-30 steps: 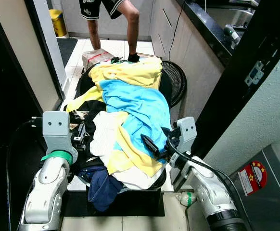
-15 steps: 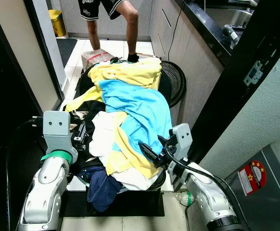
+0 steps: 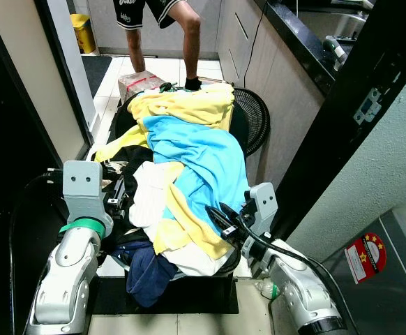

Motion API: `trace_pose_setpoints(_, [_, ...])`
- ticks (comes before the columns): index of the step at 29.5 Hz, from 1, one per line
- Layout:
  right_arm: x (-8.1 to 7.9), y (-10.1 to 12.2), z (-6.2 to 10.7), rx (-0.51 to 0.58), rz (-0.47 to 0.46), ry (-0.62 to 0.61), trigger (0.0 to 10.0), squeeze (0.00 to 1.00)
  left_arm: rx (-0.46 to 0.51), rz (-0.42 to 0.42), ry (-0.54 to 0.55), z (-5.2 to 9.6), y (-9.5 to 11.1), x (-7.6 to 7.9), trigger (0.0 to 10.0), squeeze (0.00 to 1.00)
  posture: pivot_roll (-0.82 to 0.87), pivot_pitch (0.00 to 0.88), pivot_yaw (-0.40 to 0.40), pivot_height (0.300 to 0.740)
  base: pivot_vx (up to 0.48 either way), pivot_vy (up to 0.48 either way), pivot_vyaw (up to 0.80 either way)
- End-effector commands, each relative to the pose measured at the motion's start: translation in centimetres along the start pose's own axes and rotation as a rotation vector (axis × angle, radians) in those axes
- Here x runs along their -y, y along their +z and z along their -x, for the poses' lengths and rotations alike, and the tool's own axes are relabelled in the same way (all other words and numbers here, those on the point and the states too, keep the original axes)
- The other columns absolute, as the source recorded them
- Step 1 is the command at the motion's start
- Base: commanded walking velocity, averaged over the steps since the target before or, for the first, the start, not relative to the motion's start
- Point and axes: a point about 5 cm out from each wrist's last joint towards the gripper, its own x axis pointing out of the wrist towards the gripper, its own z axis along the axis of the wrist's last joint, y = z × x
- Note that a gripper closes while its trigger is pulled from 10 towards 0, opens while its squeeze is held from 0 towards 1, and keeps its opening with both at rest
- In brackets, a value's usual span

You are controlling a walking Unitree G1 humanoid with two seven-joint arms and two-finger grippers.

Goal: Clothes washing

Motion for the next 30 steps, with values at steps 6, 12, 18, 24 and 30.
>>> trace_pose_setpoints(6, [-0.2, 1.7, -0.1, 0.109, -0.112, 0.017, 0.0, 0.00, -0.010, -0.004, -0.013, 0.0, 0.0, 0.2, 10.0, 0.00, 0.14, 0.045, 0.018, 0.740, 0.000, 0.000, 0.00])
trace_pose_setpoints(12, [2.1, 8.3, -0.1, 0.461, -0.310, -0.084, 0.0, 0.00, -0.001, 0.004, -0.012, -0.2, 0.3, 0.1, 10.0, 0.00, 0.14, 0.044, 0.023, 0.740, 0.000, 0.000, 0.00])
trace_pose_setpoints(18, [5.9, 13.9, 1.4, 0.740, -0.391, -0.260, 0.0, 0.00, 0.006, 0.007, -0.012, -0.4, 0.5, 0.1, 10.0, 0.00, 0.14, 0.043, 0.024, 0.740, 0.000, 0.000, 0.00])
trace_pose_setpoints(24, [10.4, 19.9, 5.2, 1.017, -0.393, -0.441, 0.0, 0.00, 0.014, 0.010, -0.012, -0.6, 0.8, 0.1, 10.0, 0.00, 0.14, 0.037, 0.025, 0.740, 0.000, 0.000, 0.00])
trace_pose_setpoints(30, [10.5, 19.0, 4.6, 0.888, -0.318, -0.463, 0.0, 0.00, 0.016, 0.009, -0.017, -0.6, 0.8, 0.1, 10.0, 0.00, 0.14, 0.036, 0.028, 0.740, 0.000, 0.000, 0.00])
